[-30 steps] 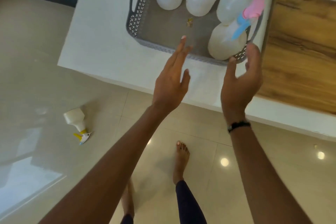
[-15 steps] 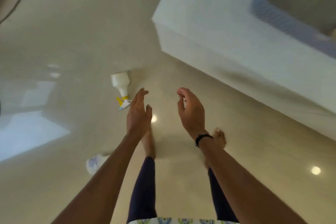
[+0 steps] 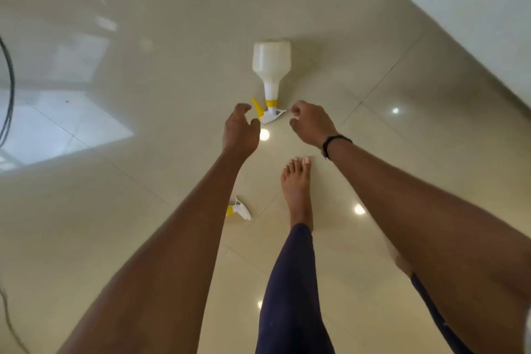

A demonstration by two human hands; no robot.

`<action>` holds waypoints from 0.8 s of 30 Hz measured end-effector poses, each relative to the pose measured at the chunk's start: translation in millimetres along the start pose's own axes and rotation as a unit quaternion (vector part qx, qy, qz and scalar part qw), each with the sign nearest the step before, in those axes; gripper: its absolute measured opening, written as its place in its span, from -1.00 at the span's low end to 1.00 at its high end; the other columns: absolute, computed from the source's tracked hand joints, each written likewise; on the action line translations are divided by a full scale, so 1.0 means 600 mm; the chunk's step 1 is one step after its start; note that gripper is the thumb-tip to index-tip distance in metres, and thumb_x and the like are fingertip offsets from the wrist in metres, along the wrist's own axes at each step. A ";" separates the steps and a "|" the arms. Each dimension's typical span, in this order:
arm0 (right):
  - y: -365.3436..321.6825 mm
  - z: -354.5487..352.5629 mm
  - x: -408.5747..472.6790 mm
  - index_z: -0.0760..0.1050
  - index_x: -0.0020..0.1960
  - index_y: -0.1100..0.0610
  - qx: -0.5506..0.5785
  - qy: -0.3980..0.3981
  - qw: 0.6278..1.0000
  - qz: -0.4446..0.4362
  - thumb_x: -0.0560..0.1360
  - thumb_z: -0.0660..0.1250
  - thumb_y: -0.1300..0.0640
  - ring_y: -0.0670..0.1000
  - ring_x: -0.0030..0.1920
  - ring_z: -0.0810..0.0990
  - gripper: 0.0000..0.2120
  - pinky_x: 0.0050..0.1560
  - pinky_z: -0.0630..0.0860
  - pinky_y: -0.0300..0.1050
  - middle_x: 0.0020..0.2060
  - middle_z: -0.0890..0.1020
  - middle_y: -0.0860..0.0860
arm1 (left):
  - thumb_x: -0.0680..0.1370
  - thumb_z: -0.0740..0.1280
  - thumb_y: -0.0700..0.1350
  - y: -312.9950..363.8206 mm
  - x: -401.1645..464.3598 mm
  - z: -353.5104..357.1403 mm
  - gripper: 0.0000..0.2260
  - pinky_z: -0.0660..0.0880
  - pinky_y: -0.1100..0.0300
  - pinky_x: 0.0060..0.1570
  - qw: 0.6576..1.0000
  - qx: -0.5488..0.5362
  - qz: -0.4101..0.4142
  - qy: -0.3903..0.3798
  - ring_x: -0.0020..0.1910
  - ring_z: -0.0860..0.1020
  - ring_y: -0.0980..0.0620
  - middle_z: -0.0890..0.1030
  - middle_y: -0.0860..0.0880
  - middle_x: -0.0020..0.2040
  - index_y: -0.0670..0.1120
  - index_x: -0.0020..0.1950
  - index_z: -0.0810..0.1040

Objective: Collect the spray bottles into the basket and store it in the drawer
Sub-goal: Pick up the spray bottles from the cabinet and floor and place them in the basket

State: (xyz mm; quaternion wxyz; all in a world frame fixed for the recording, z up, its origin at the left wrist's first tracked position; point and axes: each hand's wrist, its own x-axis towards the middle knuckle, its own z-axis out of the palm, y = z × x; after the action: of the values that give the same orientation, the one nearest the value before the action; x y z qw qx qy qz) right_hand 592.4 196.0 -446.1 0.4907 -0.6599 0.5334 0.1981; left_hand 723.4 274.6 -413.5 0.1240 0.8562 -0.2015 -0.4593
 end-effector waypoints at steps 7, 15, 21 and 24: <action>-0.001 0.045 0.109 0.35 0.06 0.20 0.138 0.001 0.990 0.034 0.51 0.11 0.29 0.09 -0.03 0.41 -0.86 -0.08 0.37 -0.09 -0.04 0.48 0.09 | 0.53 0.24 -0.20 0.005 0.119 0.071 -0.61 0.32 0.28 0.11 0.994 -0.091 -0.052 -0.016 0.30 0.43 0.00 0.44 -0.05 0.36 -0.12 0.37 0.37; 0.007 0.044 0.127 0.22 0.46 0.21 0.317 -0.074 0.944 0.045 0.52 0.17 0.33 0.06 0.41 0.34 -0.49 0.35 0.33 -0.12 0.41 0.36 0.11 | 0.49 0.31 -0.15 0.026 0.172 0.107 -0.56 0.45 0.18 -0.01 0.995 -0.077 -0.053 -0.037 0.16 0.52 -0.05 0.51 -0.08 0.25 -0.11 0.35 0.34; 0.026 0.011 0.073 0.35 0.39 0.21 0.345 -0.021 0.938 0.006 0.52 0.24 0.30 0.05 0.34 0.39 -0.56 0.29 0.34 -0.16 0.33 0.41 0.12 | 0.45 0.38 -0.11 0.047 0.146 0.105 -0.69 0.49 0.24 -0.25 0.991 -0.083 -0.070 -0.080 -0.09 0.58 -0.03 0.61 -0.08 -0.05 -0.22 0.14 0.55; 0.042 -0.024 0.034 0.44 0.32 0.18 0.318 -0.007 0.948 -0.019 0.52 0.17 0.32 0.05 0.28 0.47 -0.62 0.27 0.44 -0.12 0.28 0.49 0.10 | 0.40 0.41 -0.16 0.068 0.104 0.094 -0.87 0.55 0.02 0.08 0.976 -0.152 -0.100 -0.121 -0.12 0.58 -0.08 0.59 -0.14 -0.12 -0.19 -0.12 0.57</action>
State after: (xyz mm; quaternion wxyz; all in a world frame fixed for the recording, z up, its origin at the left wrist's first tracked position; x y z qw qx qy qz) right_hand 573.5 174.6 -466.8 0.6821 -0.4785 0.5528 0.0138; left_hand 697.9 208.0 -473.9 0.1809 0.7815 -0.0556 -0.5945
